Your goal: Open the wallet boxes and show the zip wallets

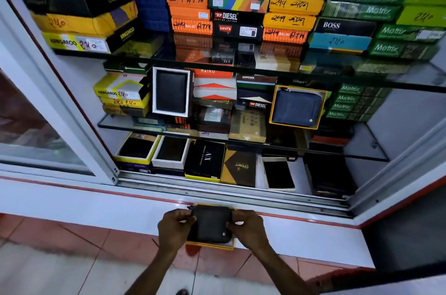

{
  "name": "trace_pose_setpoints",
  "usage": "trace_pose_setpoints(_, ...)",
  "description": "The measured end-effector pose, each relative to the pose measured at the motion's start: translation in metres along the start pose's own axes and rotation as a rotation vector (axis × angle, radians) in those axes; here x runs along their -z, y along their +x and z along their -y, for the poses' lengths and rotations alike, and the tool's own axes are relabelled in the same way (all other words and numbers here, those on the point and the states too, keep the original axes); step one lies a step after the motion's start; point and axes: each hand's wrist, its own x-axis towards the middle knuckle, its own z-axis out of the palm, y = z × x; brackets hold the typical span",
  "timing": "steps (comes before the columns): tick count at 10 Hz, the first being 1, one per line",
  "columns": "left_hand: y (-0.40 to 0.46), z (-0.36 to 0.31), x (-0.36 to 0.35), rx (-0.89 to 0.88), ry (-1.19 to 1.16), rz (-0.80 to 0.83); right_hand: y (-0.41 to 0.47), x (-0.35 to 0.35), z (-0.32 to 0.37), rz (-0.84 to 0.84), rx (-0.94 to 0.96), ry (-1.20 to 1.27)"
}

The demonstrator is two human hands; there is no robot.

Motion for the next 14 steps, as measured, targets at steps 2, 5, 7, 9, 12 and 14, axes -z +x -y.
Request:
trace_pose_setpoints(2, 0.0, 0.004, -0.005, 0.025, 0.085, 0.082, 0.004, -0.009, -0.015, -0.041, -0.207, 0.085)
trace_pose_setpoints(5, -0.017, -0.059, 0.03, -0.067, -0.086, -0.074, -0.011, 0.025, 0.027, -0.106, -0.061, 0.306)
trace_pose_setpoints(7, -0.014, -0.139, 0.061, -0.259, -0.325, -0.135, -0.001, 0.08, 0.098, -0.228, 0.215, 0.387)
trace_pose_setpoints(9, 0.028, -0.225, 0.057, -0.364, -0.415, -0.101, 0.045, 0.125, 0.162, -0.322, 0.357, 0.332)
trace_pose_setpoints(12, 0.097, -0.256, 0.029, -0.261, -0.428, 0.097, 0.112, 0.131, 0.188, -0.279, 0.239, 0.254)
trace_pose_setpoints(14, 0.089, -0.253, 0.03, -0.362, -0.28, 0.046, 0.105, 0.132, 0.189, -0.267, 0.29, 0.205)
